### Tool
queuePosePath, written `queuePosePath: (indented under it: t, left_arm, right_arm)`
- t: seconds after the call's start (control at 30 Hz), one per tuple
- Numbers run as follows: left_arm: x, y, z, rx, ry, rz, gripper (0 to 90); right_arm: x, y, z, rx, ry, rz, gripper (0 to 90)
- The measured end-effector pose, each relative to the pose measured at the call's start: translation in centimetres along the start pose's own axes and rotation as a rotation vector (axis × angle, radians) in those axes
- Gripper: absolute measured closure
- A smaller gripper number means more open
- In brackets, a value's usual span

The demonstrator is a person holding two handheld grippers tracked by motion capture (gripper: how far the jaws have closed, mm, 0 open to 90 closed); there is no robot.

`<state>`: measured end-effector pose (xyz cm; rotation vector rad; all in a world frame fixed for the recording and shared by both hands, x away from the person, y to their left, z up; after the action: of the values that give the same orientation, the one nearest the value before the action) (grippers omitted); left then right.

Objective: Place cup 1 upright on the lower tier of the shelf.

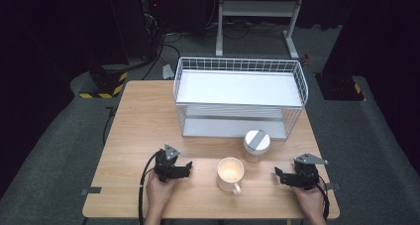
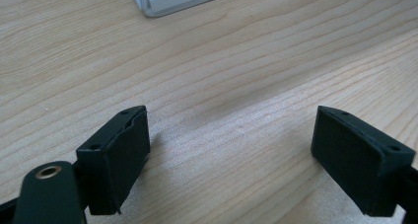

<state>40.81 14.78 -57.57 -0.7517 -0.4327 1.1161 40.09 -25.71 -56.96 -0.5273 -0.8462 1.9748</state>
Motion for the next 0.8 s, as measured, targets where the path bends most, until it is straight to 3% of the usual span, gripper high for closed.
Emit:
queuePosePath:
  t: [0.43,0.8]
  left_arm:
    - [0.0,0.0,0.0,-0.001,-0.001,0.000,15.5]
    - [0.0,0.0,0.0,-0.003,-0.006,0.006,15.5]
  right_arm:
    - [2.2,-0.7,0.2,-0.057,-0.043,0.026,12.4]
    - [3.2,-1.8,-0.1,-0.096,-0.072,0.047,11.1]
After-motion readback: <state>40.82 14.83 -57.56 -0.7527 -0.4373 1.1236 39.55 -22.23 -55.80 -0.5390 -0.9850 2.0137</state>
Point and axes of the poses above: each handheld gripper's, and its own axes: z roughly backward along the jaws, y roughly out of its underside, x roughly to its left, the point moved 7 cm from there along -z, roughly forward along the jaws, and after that the axes turned 5 degrees about z, right-handed, at the moved point
